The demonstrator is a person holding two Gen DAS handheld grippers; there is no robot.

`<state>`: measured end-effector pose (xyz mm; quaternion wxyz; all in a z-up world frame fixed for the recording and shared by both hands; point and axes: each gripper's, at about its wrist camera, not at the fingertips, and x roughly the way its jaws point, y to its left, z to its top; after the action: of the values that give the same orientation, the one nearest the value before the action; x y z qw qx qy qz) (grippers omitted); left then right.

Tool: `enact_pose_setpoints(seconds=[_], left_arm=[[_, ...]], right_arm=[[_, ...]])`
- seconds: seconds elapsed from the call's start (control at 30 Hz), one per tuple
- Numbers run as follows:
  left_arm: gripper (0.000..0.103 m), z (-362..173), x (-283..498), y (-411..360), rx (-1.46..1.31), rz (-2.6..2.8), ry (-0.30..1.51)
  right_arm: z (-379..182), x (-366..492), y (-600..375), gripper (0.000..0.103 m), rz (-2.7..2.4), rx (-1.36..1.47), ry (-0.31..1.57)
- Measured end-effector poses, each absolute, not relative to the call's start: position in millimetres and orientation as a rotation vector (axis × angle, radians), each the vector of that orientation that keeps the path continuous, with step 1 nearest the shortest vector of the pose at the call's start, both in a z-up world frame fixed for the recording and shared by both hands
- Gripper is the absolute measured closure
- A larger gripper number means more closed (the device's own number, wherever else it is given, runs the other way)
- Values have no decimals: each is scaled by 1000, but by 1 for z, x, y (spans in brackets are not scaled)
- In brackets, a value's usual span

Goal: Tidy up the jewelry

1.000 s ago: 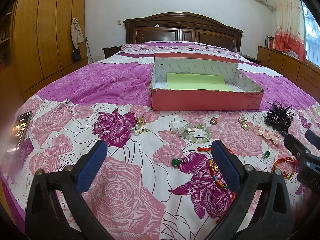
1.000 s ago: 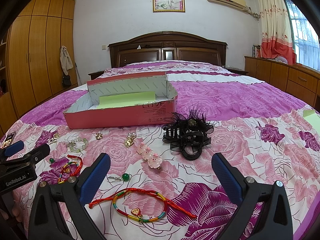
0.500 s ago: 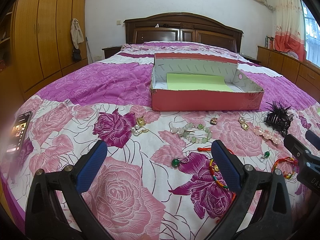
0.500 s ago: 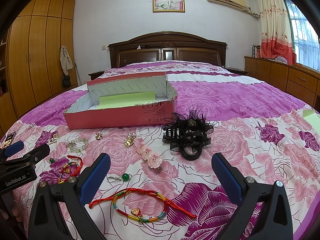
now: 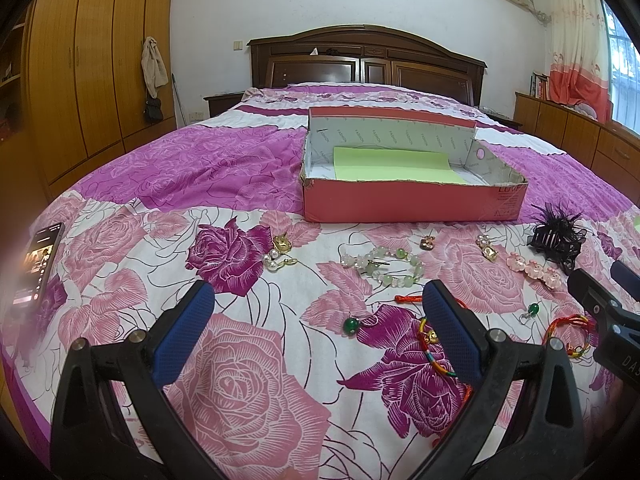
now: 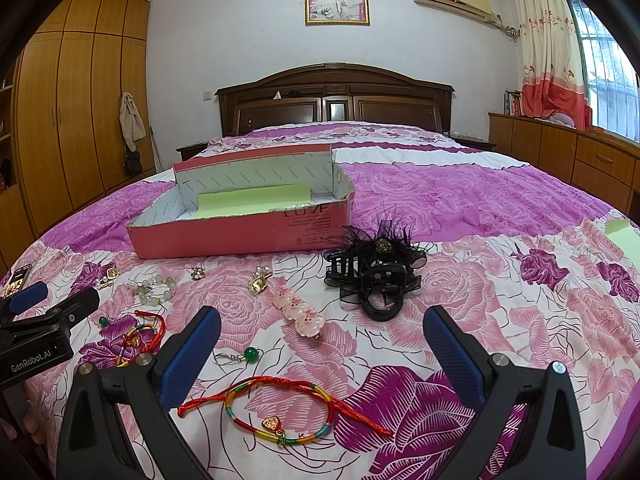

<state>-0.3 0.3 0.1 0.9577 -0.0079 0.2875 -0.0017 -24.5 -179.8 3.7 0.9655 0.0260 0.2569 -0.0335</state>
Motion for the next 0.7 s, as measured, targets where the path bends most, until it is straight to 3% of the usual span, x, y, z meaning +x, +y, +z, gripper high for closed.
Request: enact_pose_setpoints(seconds=[0.37, 0.7], left_arm=[[6, 8, 5, 2, -54, -21, 613], [6, 16, 28, 28, -170, -61, 724]], right_arm=[[25, -22, -209, 0, -63, 165, 529], [33, 16, -231, 0, -45, 233, 679]])
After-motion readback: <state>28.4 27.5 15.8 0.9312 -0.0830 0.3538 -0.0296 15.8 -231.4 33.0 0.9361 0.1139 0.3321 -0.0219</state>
